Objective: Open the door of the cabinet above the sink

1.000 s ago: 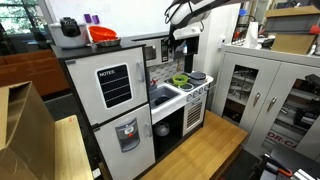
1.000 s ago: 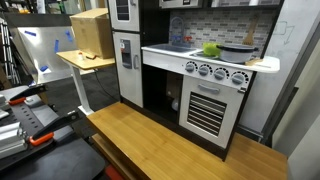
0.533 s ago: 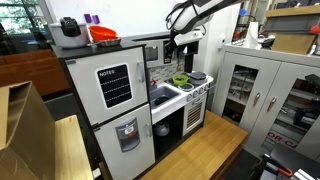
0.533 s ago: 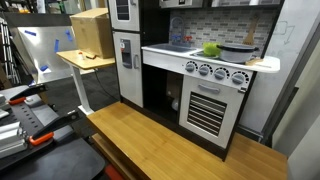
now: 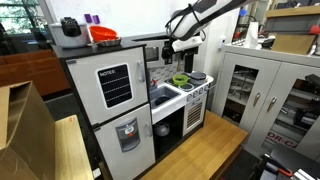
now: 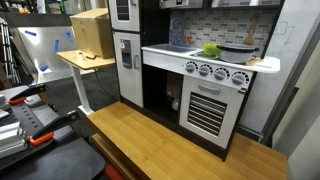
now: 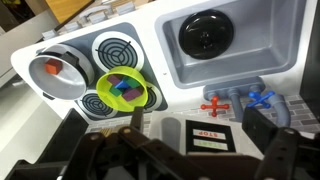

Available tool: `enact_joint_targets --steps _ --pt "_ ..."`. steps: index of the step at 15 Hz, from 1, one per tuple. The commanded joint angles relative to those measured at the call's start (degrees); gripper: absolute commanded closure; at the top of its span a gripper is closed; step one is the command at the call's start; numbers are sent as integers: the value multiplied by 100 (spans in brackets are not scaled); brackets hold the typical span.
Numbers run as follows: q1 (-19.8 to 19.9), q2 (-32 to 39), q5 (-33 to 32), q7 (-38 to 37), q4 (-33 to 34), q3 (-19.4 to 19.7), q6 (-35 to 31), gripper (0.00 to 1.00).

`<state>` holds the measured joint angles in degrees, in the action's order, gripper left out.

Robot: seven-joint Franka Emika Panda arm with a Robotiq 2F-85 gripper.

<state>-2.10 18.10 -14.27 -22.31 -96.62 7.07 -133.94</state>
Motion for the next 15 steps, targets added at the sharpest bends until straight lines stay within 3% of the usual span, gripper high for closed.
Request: enact_joint_targets --steps 1,4,9,15 --pt "-143 -198 -354 -803 -227 185 77 0" --pt "-106 -315 -330 -1000 -345 175 31 0" --pt "177 -1047 547 416 -732 -150 94 0" --pt "376 -1807 839 1663 25 -99 1539 0"
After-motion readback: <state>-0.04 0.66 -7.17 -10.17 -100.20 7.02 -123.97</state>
